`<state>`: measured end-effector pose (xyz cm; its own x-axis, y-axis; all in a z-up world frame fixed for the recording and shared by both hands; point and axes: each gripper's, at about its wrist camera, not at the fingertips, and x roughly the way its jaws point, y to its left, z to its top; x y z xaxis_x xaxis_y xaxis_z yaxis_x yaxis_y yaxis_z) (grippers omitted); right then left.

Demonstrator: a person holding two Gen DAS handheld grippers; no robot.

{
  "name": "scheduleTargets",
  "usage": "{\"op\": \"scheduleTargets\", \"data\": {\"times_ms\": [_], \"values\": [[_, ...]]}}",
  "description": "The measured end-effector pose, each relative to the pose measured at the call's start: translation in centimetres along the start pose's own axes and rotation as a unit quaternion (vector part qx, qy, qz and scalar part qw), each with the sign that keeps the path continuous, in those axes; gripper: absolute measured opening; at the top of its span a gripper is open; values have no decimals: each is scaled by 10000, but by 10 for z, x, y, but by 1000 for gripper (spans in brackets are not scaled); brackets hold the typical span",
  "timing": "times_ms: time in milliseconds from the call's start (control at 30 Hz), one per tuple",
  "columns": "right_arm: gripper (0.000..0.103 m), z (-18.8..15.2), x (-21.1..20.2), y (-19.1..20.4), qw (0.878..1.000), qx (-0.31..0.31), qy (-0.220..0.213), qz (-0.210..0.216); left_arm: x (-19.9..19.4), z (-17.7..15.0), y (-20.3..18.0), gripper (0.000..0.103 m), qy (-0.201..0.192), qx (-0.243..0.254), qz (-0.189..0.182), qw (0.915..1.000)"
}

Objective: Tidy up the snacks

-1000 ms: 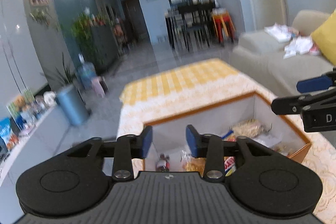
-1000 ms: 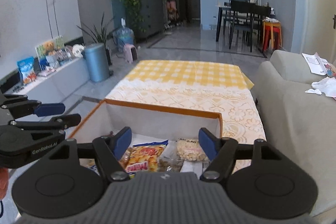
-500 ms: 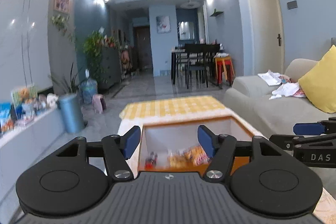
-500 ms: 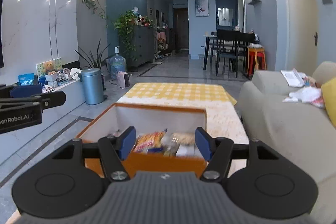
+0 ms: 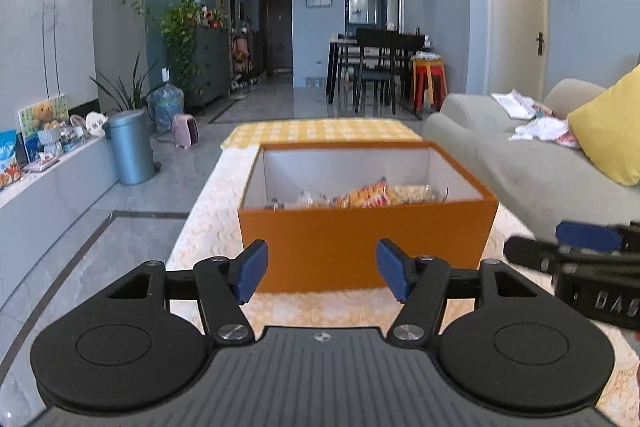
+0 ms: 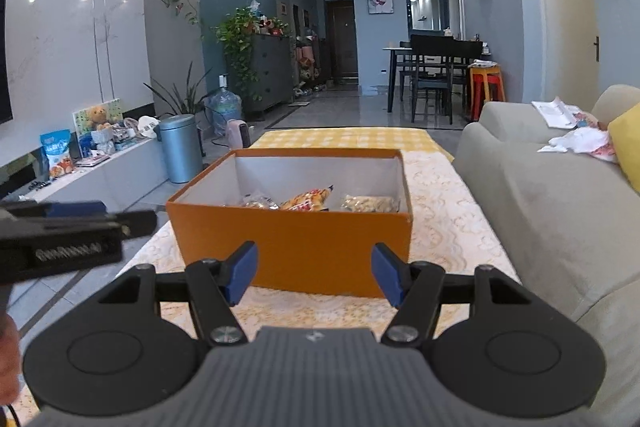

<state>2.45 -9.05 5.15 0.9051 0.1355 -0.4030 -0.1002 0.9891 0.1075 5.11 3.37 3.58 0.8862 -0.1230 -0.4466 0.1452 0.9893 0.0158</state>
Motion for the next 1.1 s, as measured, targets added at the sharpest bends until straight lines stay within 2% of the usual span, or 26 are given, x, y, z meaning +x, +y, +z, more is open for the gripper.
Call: {"op": "scheduleTargets", "data": {"times_ms": [300,1100], "values": [[62,-8,13,-8,9997,158,100,-151,7,-22,-3,74,369,52,70,9993],[62,-9,14,-5,9998,96,158,-118,2,-20,-6,74,418,-12,94,9991]]}}
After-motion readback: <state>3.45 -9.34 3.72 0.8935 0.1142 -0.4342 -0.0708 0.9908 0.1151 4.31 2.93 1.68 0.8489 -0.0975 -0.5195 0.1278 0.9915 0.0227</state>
